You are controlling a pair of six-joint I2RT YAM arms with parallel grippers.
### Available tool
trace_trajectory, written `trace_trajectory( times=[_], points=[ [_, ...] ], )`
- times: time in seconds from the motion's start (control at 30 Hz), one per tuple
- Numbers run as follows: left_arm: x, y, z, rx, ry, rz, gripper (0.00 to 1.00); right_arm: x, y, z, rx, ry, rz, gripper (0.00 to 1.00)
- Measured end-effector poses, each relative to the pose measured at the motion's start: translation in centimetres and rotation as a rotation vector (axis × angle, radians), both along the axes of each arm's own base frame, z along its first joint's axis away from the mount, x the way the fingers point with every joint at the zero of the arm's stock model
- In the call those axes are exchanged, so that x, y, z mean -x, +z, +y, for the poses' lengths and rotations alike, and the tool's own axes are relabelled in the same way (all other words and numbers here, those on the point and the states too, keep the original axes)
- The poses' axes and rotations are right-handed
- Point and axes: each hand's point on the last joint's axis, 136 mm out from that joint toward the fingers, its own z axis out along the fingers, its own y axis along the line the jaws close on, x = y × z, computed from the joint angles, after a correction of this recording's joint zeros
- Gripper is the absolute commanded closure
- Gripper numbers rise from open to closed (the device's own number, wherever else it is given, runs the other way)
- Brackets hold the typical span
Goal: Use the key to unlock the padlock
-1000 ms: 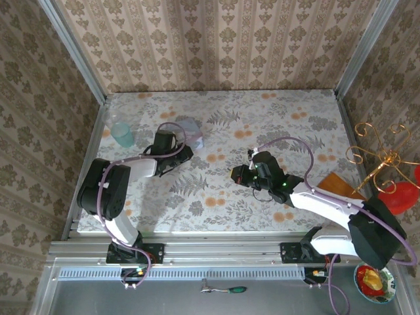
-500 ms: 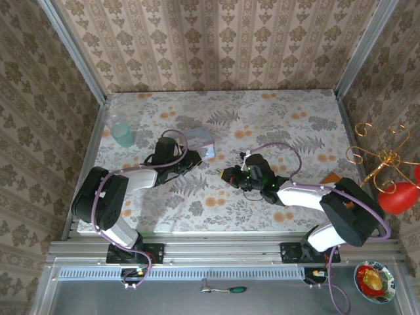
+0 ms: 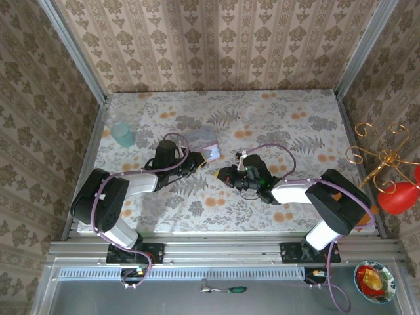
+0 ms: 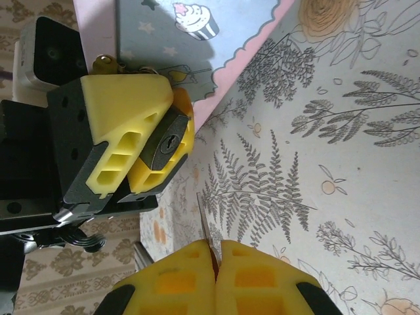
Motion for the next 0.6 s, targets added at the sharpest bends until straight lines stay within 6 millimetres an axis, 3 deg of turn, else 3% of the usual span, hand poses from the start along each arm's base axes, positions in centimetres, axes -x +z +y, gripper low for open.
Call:
trace_trajectory(
  times=[0.6],
  points=[
    [1.6, 0.7, -0.9, 0.057, -0.032, 0.013, 1.0, -0.5, 0.9, 0.4, -0.064, 0.042, -0.029, 1.0]
  ],
)
